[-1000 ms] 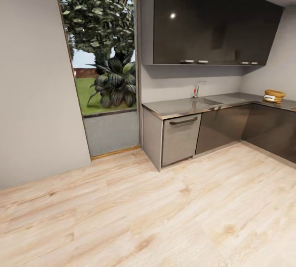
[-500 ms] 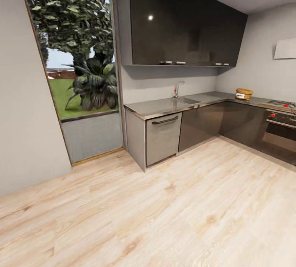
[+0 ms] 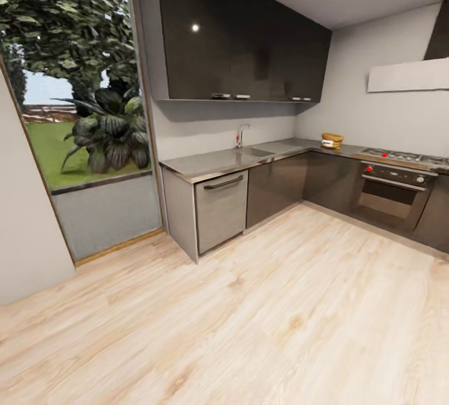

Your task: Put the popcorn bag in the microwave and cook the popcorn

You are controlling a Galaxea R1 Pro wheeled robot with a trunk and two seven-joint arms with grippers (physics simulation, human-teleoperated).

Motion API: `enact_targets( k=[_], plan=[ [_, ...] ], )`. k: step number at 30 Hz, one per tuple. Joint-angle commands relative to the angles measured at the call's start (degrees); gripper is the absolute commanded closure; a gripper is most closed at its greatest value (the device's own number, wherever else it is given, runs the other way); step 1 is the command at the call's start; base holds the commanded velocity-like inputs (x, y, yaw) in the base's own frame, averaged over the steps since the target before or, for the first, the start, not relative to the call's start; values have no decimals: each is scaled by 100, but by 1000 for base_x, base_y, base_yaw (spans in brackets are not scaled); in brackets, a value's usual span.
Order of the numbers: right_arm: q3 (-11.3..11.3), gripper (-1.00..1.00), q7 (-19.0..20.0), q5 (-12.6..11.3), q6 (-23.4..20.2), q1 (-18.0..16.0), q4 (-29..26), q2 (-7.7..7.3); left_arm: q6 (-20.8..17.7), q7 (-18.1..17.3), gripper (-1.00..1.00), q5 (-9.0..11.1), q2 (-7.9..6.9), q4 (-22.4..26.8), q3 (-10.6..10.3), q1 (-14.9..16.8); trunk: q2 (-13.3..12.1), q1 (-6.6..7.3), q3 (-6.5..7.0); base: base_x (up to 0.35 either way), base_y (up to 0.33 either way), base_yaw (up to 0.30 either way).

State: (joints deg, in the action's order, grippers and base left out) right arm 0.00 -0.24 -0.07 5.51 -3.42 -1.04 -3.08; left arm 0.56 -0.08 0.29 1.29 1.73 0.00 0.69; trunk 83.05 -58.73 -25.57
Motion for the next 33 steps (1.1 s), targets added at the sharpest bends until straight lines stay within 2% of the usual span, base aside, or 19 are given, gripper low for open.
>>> enact_targets(
  k=[1, 33],
  plan=[
    [0, -100, -2, -1, 20, -5, 8, 0, 6, -1, -100, 3, 1, 2, 0, 1, 3, 0, -4, 0, 0, -289],
    [0, -100, -2, -1, 20, -9, 8, 0, 6, -1, -100, 2, 1, 2, 0, 2, 3, 0, 28, 0, 0, -289]
  ],
)
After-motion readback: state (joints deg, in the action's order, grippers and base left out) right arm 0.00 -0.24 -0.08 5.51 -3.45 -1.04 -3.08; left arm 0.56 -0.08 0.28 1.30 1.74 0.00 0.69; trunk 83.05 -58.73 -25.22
